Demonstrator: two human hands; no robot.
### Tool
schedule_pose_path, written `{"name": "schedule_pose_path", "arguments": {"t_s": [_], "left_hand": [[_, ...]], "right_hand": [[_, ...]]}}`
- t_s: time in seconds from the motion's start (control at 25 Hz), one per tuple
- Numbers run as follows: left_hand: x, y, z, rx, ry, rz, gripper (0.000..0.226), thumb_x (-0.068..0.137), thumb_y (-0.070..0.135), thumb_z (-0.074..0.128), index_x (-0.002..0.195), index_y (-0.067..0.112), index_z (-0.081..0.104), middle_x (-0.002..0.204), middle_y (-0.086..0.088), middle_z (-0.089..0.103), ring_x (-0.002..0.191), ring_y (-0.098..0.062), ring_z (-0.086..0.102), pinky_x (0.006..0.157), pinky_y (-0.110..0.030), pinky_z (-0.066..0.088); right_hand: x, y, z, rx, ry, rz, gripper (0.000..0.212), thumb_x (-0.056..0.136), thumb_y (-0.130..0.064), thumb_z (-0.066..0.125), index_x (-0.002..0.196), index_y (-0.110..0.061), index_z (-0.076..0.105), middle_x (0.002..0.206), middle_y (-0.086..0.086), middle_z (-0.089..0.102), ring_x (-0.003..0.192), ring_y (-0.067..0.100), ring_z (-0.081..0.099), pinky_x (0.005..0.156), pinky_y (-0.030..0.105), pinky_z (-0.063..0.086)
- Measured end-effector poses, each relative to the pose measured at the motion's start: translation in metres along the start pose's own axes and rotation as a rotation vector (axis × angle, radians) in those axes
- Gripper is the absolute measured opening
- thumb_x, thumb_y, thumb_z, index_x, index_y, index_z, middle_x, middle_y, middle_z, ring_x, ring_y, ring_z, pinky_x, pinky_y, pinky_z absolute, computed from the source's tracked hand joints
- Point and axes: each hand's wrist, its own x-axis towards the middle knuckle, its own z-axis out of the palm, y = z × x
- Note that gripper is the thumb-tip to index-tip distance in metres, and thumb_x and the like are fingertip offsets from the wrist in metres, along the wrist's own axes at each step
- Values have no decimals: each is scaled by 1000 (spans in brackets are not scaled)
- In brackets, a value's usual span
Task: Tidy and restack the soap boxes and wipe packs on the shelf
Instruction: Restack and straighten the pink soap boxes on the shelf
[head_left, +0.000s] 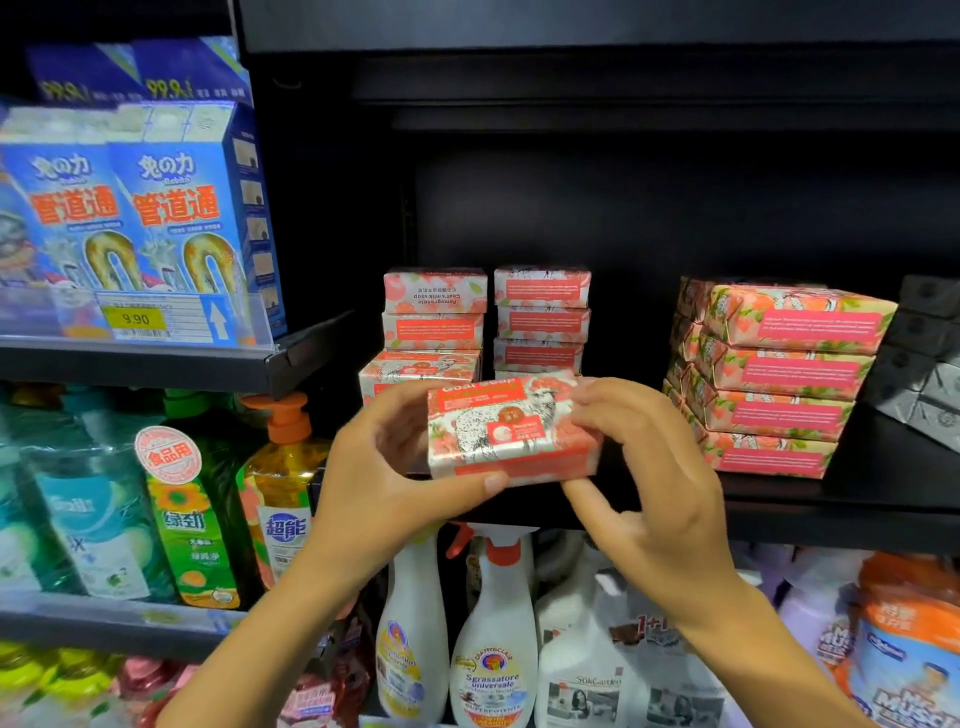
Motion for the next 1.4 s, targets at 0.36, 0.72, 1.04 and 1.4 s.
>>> {"name": "schedule_pose_path", "arguments": {"t_s": [0.36,0.72,1.04,1.4], "left_hand": [[45,-8,-24,267,267,16,70,53,48,78,113,21,56,109,10,65,101,-1,63,81,-17,53],[48,-31,-24,239,260,-50,40,78,37,68,116,29,63,101,21,68,95,5,64,71,-10,52],[33,-37,-15,390,409,33,43,86,18,68,126,20,53,125,5,57,115,0,53,94,-13,45],[11,-37,10,674,-29,279,21,81,34,65,92,17,70,88,9,67,82,-6,62,67,-28,55]], "right_hand": [[-16,15,5,-122,-481,406,56,75,-47,69,124,-25,53,119,-13,52,108,4,47,84,15,35],[-23,17,10,-261,-498,319,35,73,-46,72,99,-23,67,98,-12,64,92,9,60,70,14,38],[-16,17,7,-169,-543,396,38,77,-52,62,106,-29,65,105,-19,59,99,0,52,77,13,40],[72,52,37,-107,-89,408,44,83,-28,68,122,-13,54,121,1,54,114,11,48,95,21,40]]}}
